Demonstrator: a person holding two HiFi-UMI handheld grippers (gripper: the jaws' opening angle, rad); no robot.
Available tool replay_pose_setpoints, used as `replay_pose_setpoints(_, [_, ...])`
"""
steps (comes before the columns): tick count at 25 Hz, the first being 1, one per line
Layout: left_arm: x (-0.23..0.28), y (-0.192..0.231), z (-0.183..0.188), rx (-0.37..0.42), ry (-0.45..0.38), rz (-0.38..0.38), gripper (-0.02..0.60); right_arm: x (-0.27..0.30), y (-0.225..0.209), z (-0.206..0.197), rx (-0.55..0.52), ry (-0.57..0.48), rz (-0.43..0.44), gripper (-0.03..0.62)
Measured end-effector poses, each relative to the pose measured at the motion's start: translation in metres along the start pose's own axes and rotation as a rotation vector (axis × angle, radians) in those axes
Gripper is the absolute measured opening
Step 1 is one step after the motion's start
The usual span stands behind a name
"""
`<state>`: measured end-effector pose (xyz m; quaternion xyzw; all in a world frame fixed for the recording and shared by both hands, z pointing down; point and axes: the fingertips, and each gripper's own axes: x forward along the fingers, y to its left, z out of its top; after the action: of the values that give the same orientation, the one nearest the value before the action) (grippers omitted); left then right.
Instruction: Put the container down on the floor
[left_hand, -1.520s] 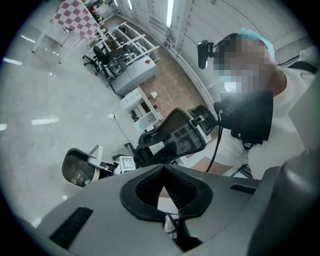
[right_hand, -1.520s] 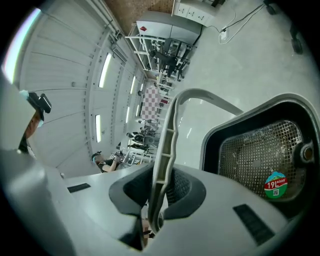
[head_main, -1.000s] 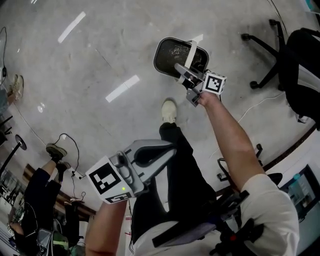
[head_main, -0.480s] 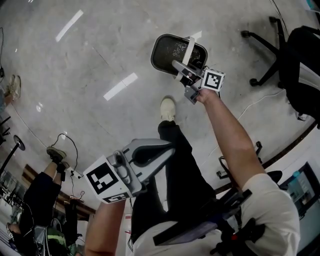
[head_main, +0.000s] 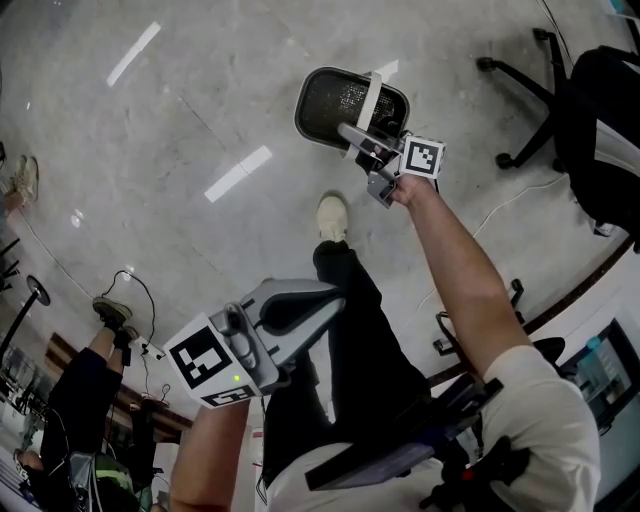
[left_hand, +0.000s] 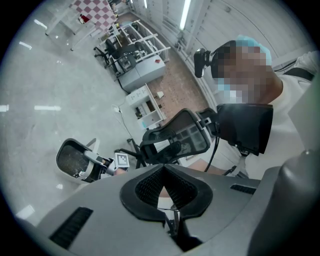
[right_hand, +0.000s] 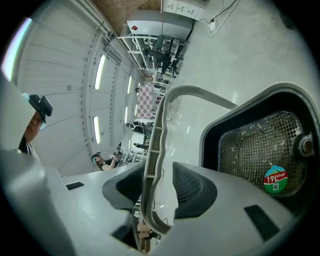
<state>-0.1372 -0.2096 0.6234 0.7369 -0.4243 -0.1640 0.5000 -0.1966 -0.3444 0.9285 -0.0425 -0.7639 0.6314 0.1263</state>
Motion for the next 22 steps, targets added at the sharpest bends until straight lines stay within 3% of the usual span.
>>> replay_pose_setpoints(9, [0.008, 0.003, -0.001, 0.003, 0.007, -0.01, 0.009, -0.008, 0.001, 0.001, 0.006, 0.005, 0.034, 0.139])
replay_pose_setpoints(17, [0.009, 0.003, -0.002, 0.001, 0.011, -0.017, 0.01, -0.016, 0.002, -0.004, 0.023, 0.025, 0.03, 0.188])
replay_pose_setpoints(22, [0.009, -0.005, 0.001, 0.004, 0.009, -0.031, 0.009, -0.042, 0.001, -0.009, 0.032, 0.024, -0.027, 0.225])
